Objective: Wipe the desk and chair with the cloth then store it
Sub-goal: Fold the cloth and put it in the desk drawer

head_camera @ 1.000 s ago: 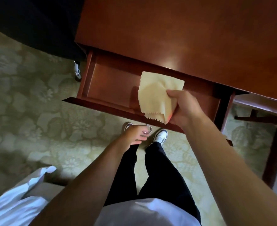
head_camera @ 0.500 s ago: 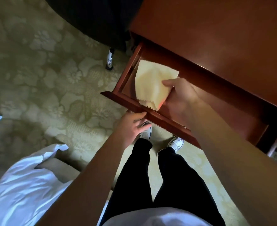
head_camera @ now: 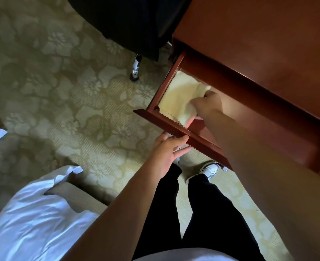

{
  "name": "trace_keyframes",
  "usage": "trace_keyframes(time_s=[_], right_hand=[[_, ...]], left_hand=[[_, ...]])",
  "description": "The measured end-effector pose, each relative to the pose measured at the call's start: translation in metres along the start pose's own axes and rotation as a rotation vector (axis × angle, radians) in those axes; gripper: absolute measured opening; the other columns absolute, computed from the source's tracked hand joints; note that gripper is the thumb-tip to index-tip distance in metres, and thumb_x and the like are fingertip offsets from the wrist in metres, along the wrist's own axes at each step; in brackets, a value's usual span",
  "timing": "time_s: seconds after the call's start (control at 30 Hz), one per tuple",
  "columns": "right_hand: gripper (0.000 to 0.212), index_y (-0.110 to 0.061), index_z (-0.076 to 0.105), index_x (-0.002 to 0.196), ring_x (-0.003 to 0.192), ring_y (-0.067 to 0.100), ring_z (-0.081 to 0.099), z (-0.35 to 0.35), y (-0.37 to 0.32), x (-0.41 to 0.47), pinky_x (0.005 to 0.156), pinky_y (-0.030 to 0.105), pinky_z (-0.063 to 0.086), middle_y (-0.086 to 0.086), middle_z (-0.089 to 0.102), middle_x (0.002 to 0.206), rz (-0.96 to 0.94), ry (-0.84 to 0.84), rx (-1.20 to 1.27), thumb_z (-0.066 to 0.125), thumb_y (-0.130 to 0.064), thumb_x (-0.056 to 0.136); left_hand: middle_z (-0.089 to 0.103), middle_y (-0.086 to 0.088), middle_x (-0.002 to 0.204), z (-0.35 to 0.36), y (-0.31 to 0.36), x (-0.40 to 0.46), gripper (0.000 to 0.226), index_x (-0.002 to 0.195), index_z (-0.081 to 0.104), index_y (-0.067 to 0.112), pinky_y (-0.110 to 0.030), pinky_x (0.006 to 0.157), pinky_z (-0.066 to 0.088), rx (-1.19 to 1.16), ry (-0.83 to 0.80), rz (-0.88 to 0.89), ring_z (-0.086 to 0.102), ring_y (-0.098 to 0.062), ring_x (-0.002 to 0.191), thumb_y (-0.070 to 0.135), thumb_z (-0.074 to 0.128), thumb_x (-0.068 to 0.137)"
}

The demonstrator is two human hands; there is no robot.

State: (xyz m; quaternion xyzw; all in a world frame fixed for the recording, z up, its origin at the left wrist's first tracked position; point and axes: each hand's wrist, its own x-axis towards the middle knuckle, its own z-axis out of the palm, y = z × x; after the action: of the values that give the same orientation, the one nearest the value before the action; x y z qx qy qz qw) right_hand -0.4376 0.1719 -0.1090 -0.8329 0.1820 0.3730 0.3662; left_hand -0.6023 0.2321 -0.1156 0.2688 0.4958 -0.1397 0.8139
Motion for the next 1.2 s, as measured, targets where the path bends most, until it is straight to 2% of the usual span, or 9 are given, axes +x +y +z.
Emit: trace_keyframes(time_s=[0.3,0.43,0.57,0.7,0.8,0.9,0.97,1.1,1.2], right_hand=[[0.071,-0.013,0.025,0.152,0.132,0.034,0.035,-0.008,0.011,-0.037,0.103,0.043,0.036,0.016,0.037,0.144,-0.132,0.227,-0.19,0.054,-0.023,0.088],[0.046,-0.014,0.052,0.137,0.122,0.03,0.047,-0.026,0.033,-0.061,0.096,0.04,0.043,0.014,0.051,0.131,-0.402,0.207,-0.313,0.051,-0.021,0.092],[0.019,-0.009,0.067,0.098,0.088,0.031,0.055,-0.045,0.058,-0.083,0.076,0.036,0.043,0.009,0.062,0.092,-0.638,0.474,-0.39,0.055,-0.019,0.088],[0.023,-0.012,0.061,0.08,0.053,0.021,0.057,-0.065,0.061,-0.086,0.055,0.026,0.041,0.001,0.065,0.061,-0.217,0.308,-0.234,0.051,-0.031,0.088],[0.05,0.0,0.06,0.106,0.065,0.029,0.072,-0.079,0.048,-0.072,0.06,0.031,0.054,0.016,0.074,0.086,0.309,-0.118,0.597,0.045,-0.046,0.094],[0.062,0.001,0.039,0.136,0.097,0.035,0.068,-0.103,0.039,-0.056,0.069,0.04,0.058,0.024,0.058,0.124,0.367,-0.129,1.114,0.051,-0.044,0.095],[0.066,-0.002,0.041,0.138,0.105,0.036,0.062,-0.12,0.031,-0.048,0.079,0.042,0.057,0.026,0.05,0.134,0.368,-0.1,1.294,0.054,-0.049,0.094],[0.057,-0.019,0.052,0.128,0.127,0.041,0.051,-0.139,0.008,-0.035,0.102,0.049,0.046,0.021,0.046,0.143,0.4,-0.047,1.449,0.054,-0.062,0.091],[0.069,-0.025,0.042,0.146,0.126,0.039,0.053,-0.144,-0.002,-0.022,0.102,0.05,0.047,0.019,0.048,0.143,0.443,-0.004,1.377,0.052,-0.065,0.091]], left_hand=[[0.058,-0.02,0.128,0.018,0.007,-0.004,0.082,0.148,0.028,0.01,-0.044,0.109,0.046,0.036,0.083,0.019,0.074,-0.023,0.091,-0.001,0.074,0.082],[0.069,-0.022,0.118,0.027,0.016,0.006,0.082,0.14,0.037,-0.008,-0.046,0.102,0.051,0.037,0.051,0.017,0.072,-0.028,0.104,-0.001,0.08,0.071],[0.077,-0.008,0.087,0.051,0.028,0.011,0.018,0.102,0.06,-0.005,-0.04,0.091,0.057,0.112,0.03,0.059,0.074,-0.021,0.089,-0.008,0.065,0.085],[0.063,-0.023,0.104,0.081,0.041,0.021,0.014,0.101,0.063,-0.007,-0.037,0.081,0.061,0.102,0.037,0.074,0.064,-0.034,0.104,-0.006,0.066,0.087],[0.056,-0.02,0.094,0.11,0.055,0.03,0.002,0.09,0.062,-0.006,-0.042,0.085,0.06,0.084,0.049,0.088,0.059,-0.033,0.092,-0.007,0.064,0.089],[0.05,-0.009,0.083,0.148,0.07,0.033,0.007,0.084,0.062,0.003,-0.049,0.1,0.051,0.064,0.064,0.076,0.051,-0.022,0.077,0.003,0.068,0.088],[0.058,-0.008,0.098,0.174,0.079,0.032,0.023,0.097,0.063,0.011,-0.048,0.1,0.051,0.066,0.064,0.051,0.056,-0.021,0.09,0.026,0.075,0.085],[0.054,-0.007,0.115,0.209,0.095,0.036,0.069,0.128,0.05,0.017,-0.051,0.095,0.053,0.248,0.199,0.056,0.055,-0.029,0.104,0.057,0.076,0.078],[0.048,-0.005,0.091,0.222,0.099,0.044,0.057,0.116,0.054,0.014,-0.05,0.094,0.055,0.404,0.317,0.071,0.052,-0.028,0.088,0.057,0.072,0.082]])
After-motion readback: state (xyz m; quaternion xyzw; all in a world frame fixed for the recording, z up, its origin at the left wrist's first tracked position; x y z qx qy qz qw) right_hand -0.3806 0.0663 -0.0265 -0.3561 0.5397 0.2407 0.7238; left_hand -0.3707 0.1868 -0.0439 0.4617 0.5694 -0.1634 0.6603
